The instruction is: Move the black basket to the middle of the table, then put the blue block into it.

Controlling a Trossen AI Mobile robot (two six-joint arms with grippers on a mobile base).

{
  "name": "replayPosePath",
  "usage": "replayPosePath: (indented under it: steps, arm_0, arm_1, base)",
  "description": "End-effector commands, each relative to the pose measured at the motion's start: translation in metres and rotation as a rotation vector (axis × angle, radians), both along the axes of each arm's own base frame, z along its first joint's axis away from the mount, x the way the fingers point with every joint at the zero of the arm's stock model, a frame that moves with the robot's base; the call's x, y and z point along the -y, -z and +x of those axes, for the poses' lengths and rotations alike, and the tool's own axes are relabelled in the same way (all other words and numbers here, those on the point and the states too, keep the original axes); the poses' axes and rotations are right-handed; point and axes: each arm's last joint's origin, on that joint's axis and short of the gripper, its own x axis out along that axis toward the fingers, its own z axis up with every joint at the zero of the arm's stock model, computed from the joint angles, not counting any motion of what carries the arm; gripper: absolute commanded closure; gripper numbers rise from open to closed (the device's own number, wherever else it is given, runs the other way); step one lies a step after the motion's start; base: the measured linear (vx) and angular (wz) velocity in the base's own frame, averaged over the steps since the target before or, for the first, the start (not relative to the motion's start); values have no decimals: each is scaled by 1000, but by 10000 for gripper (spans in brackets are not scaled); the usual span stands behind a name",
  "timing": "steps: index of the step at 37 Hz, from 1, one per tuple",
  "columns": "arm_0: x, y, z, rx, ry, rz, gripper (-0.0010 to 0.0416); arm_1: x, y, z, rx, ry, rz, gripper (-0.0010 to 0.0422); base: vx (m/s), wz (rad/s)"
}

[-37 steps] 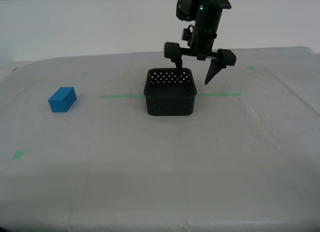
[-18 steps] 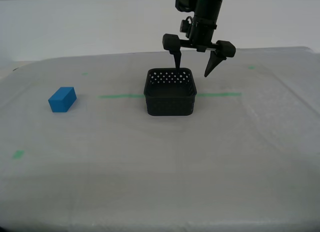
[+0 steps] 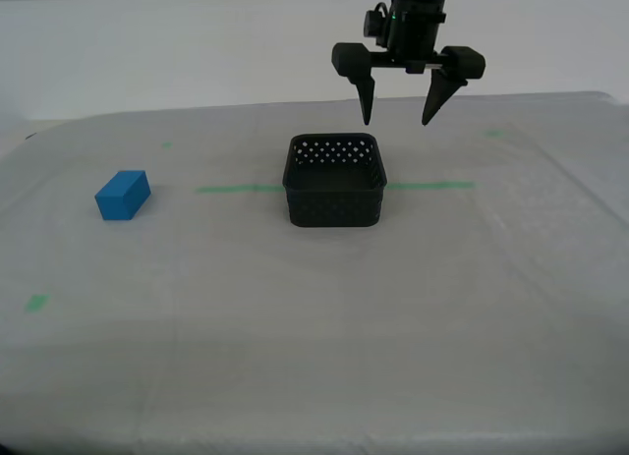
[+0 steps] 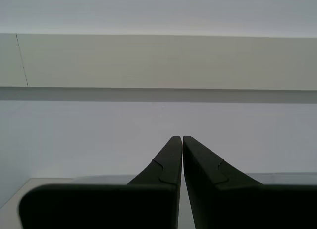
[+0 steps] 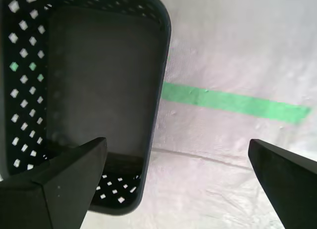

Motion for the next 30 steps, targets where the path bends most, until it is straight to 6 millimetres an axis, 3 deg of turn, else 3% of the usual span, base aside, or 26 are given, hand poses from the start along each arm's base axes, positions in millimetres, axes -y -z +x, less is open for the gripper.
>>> replayPosePath:
  steps: [1,14,30]
  arm_0:
    - [6,-9,0,13,4,-1,5]
    - [29,-31,-13,59,32,-50,5]
    - [102,-42,-56,94,171,-35,5]
  arm_1:
    - [0,-1,0,7,0,1,412]
    - [0,-1,0,7,-1,1,412]
    - [0,-1,0,8,0,1,412]
  base:
    - [0,0]
    - [0,0]
    - [0,0]
